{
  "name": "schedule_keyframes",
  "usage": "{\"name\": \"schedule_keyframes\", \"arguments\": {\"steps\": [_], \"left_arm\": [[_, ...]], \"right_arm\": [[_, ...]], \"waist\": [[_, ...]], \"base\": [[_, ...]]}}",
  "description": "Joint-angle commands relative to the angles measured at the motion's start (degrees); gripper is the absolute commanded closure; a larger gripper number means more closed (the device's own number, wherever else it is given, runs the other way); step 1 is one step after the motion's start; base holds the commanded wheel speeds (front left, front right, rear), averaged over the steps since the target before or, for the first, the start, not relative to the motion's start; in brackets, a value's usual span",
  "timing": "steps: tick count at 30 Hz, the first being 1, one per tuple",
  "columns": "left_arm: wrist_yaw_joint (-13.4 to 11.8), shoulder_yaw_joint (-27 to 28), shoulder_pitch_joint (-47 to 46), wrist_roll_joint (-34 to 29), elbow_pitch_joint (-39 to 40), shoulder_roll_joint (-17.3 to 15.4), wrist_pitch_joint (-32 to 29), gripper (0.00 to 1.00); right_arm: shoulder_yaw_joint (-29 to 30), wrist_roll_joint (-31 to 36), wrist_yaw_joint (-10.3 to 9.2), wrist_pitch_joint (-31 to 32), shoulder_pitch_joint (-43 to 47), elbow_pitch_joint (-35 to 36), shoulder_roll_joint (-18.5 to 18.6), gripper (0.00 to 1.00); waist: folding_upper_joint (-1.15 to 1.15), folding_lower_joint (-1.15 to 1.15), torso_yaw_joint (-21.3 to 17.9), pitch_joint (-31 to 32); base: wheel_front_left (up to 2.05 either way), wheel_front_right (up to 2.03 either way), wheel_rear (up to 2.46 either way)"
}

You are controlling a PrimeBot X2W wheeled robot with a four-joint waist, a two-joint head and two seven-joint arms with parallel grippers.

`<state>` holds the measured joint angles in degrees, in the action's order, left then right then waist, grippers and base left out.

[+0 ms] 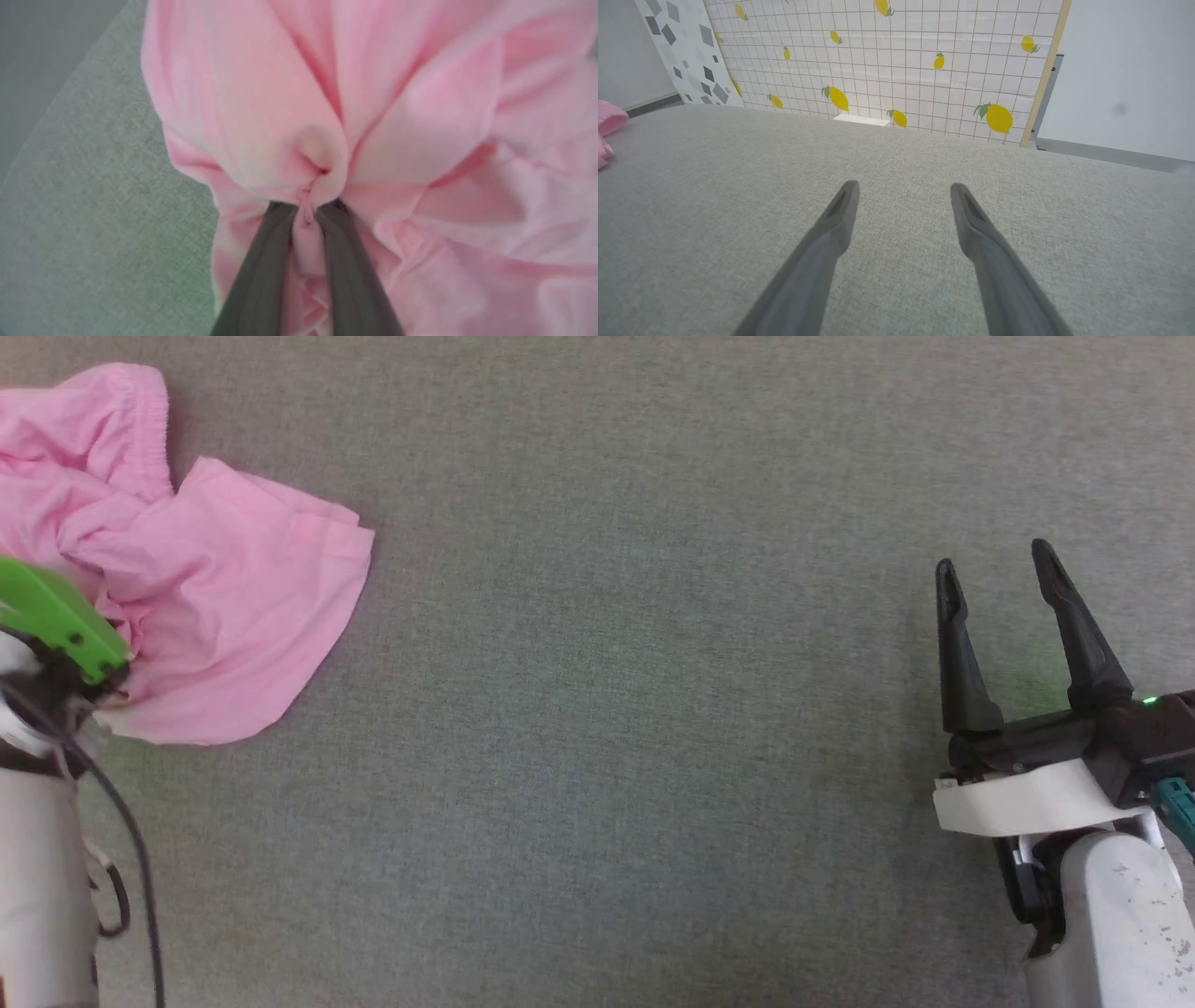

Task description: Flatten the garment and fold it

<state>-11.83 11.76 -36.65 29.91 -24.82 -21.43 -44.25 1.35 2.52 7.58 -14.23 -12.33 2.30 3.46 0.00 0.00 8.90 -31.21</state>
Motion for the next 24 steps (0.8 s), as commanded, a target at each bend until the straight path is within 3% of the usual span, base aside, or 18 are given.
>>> {"name": "schedule_keyframes", "arguments": {"steps": [1, 5, 8, 12, 18, 24], "left_arm": [[0.66, -1.04, 2.39, -1.39, -0.07, 1.18, 3.64, 1.0], [2.58, -1.61, 1.51, -6.94, 3.36, -1.38, 21.25, 1.0], [5.14, -1.67, -0.1, -8.2, 3.25, -1.56, 33.61, 1.0], [8.75, -3.37, -2.06, -10.11, 1.91, -2.36, 44.6, 1.0], [11.82, -8.67, -7.15, -13.08, 2.61, -1.19, 51.51, 1.0], [14.5, -15.02, -10.82, -13.94, 3.78, 3.81, 53.14, 1.0]], "right_arm": [[0.04, -0.35, -0.09, -0.51, -0.2, -0.23, -0.2, 0.0], [0.81, -0.59, -0.09, -0.64, 0.73, -1.3, -0.37, 0.0], [1.22, -1.0, -0.09, -0.7, 2.02, -2.43, -0.48, 0.0], [2.02, -2.7, -0.09, -0.74, 4.17, -3.44, -0.55, 0.0], [2.6, -4.55, -0.09, -0.75, 7.28, -3.67, -0.56, 0.0], [2.39, -5.46, -0.09, -0.76, 9.41, -3.93, -0.57, 0.0]], "waist": [[0.0, 0.0, 0.25, 2.51], [0.0, 0.0, 0.6, 6.6], [0.0, 0.0, 0.67, 11.3], [0.0, 0.0, 0.25, 17.47], [0.0, 0.0, -1.1, 23.67], [0.0, 0.0, -3.93, 27.61]], "base": [[0.0, 0.0, 0.0], [0.0, 0.0, 0.0], [0.0, 0.0, 0.0], [0.0, 0.0, 0.0], [0.0, 0.0, 0.0], [0.0, 0.0, 0.0]]}}
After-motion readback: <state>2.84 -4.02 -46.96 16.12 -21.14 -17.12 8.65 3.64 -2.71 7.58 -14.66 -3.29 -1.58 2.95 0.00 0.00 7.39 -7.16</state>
